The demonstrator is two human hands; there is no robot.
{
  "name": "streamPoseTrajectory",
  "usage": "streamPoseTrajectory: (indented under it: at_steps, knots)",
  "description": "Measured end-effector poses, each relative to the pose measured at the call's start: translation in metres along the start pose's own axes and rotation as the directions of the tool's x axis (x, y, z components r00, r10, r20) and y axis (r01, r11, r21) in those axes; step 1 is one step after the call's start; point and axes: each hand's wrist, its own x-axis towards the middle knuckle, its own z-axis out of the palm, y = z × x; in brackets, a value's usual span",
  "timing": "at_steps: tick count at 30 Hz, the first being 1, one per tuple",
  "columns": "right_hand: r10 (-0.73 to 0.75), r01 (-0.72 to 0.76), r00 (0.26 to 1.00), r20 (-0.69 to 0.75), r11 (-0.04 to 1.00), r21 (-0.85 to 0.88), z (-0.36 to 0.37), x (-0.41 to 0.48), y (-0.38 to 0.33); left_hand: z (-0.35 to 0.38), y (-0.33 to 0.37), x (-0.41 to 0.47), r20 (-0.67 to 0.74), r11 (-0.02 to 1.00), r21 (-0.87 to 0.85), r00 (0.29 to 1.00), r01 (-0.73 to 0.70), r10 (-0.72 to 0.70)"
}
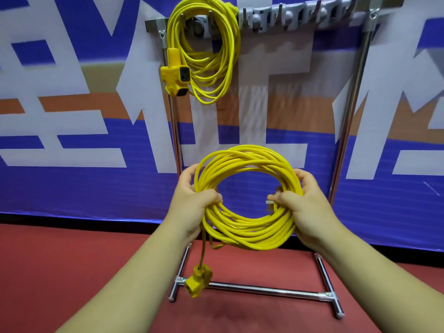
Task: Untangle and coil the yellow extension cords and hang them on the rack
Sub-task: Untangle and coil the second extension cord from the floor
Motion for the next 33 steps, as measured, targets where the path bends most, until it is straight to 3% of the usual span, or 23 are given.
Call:
streamPoseTrajectory:
  at_steps: [5,9,15,22,29,33]
  knots:
    - [0.069,-0.065,0.992,0.101,0.997,-0.048,-0.002,0.003,0.013,-0.012,0.013,-0.005,0.086,0.995,0.087,0.996,-0.044,0.036]
    - [0.098,-0.076,0.984,0.147,0.986,-0.146,0.000,0.000,0.014,-0.019,0.021,-0.009,0.186,0.958,0.261,0.980,-0.115,0.067]
    - [0.146,-0.073,0.968,0.205,0.942,-0.327,-0.001,0.000,0.008,-0.025,0.020,-0.009,0.236,0.925,0.345,0.969,-0.159,0.078]
    - [0.156,-0.061,0.951,0.265,0.941,-0.334,0.003,0.003,0.009,-0.023,0.016,-0.009,0.278,0.887,0.434,0.960,-0.159,0.036]
    - [-0.055,0.118,0.975,0.215,0.948,-0.296,0.009,0.007,0.012,-0.023,0.012,0.003,0.159,0.944,0.323,0.987,-0.066,0.015]
    - [-0.111,0.162,0.980,0.163,0.926,-0.341,0.010,0.009,0.001,-0.021,0.001,0.006,0.188,0.980,0.196,0.980,0.021,-0.059]
